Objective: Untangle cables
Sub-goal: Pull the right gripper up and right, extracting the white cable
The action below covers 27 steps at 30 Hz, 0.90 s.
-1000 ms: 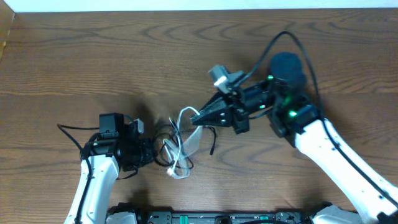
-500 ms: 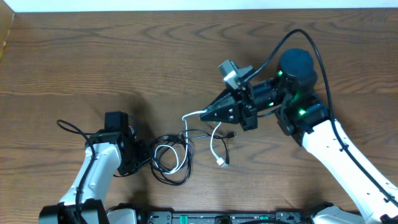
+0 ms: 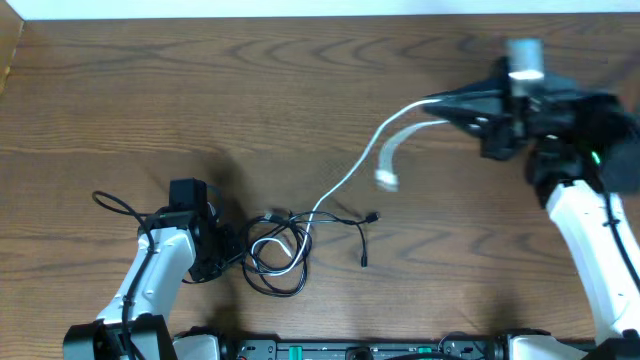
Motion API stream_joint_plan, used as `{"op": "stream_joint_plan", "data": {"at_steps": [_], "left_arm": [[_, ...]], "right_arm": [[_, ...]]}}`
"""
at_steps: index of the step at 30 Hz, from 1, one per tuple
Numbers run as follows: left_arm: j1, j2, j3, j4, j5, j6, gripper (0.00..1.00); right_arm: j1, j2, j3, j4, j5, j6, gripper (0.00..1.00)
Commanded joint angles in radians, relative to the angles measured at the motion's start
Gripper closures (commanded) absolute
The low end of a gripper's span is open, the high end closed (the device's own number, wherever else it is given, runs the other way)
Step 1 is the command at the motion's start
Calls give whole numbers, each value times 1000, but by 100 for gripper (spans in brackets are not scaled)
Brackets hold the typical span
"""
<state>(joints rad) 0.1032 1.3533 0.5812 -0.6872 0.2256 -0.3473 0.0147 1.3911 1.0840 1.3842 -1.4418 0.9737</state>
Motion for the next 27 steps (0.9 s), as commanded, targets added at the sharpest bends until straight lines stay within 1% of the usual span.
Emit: {"op": "stream_joint_plan", "data": {"at_steps": [1,4,5,8,10,11,12,13,14,20,23,27], "left_arm": [[4,5,-2,-2,-18,-5,57],[5,4,-2,-4,-1,1,57],[5,3,1,-3,26,25,57],[5,-20,24,-4,161,121,57],[5,-54,45,-5,260,156,57],[5,-72,55,-6,293,165,64],[5,-97,68,-9,325,172,78],[5,-124,77,-12,342,172,90],[5,-156,86,-15,344,172,93],[5,-364,119,-14,342,166,93],[5,-463,126,-10,338,130,93],[5,-569,126,-25,277,95,92]], "right_arm": [[-75,-6,10,104,50,259,99],[-124,-6,10,93,47,264,99],[-134,-6,10,82,44,262,99],[-167,-6,10,74,45,247,99],[-198,-6,18,60,45,245,99],[-212,-6,24,40,44,245,99],[-231,-6,34,12,43,246,99],[-250,-6,45,-20,43,245,99],[-270,-6,58,-50,43,245,99],[-372,-6,167,-182,39,245,99],[-402,-6,240,-231,39,244,99],[-424,-5,330,-294,40,216,99]]}}
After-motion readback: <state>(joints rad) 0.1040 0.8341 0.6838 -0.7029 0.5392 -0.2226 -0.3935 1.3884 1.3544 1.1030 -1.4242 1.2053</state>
